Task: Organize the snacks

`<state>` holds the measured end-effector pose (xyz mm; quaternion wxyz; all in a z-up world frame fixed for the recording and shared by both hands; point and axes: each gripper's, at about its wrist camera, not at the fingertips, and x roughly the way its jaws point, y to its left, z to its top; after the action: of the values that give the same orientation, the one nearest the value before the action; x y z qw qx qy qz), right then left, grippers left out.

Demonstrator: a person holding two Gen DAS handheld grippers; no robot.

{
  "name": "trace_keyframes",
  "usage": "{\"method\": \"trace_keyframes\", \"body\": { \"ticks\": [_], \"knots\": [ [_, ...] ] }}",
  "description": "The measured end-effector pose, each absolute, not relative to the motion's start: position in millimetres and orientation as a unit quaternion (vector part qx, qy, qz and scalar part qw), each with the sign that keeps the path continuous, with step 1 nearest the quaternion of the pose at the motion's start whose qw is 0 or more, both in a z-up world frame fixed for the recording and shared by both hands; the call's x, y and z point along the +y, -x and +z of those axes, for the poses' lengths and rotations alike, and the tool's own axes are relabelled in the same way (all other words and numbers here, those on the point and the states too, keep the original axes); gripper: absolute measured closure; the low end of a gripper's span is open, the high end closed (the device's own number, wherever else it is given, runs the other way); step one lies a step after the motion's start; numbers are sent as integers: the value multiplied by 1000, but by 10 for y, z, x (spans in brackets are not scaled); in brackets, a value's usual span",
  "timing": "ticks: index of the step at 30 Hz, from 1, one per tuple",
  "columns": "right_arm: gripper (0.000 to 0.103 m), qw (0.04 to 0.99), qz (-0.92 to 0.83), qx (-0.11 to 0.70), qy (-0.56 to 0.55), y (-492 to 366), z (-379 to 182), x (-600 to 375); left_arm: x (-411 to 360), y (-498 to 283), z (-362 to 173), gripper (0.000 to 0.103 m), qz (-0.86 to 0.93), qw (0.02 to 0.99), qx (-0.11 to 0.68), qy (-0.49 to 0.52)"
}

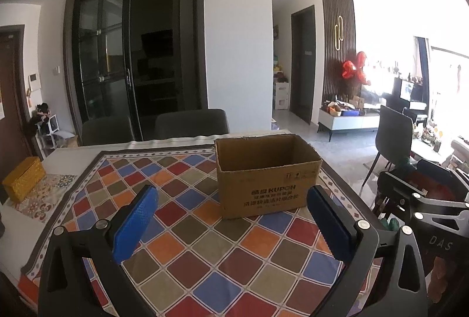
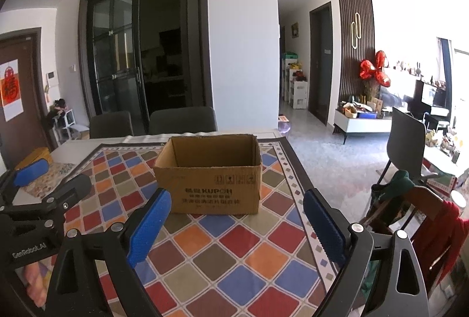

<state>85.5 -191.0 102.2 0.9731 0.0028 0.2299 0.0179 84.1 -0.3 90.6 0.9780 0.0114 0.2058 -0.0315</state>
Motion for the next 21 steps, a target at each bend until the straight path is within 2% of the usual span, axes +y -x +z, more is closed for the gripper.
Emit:
{"method": "trace_keyframes", "body": {
  "ticks": [21],
  "knots": [
    [10,977,27,209,-6,-648,1052,-1917,9,-638,971,0,-34,984,176,-10]
  ]
}}
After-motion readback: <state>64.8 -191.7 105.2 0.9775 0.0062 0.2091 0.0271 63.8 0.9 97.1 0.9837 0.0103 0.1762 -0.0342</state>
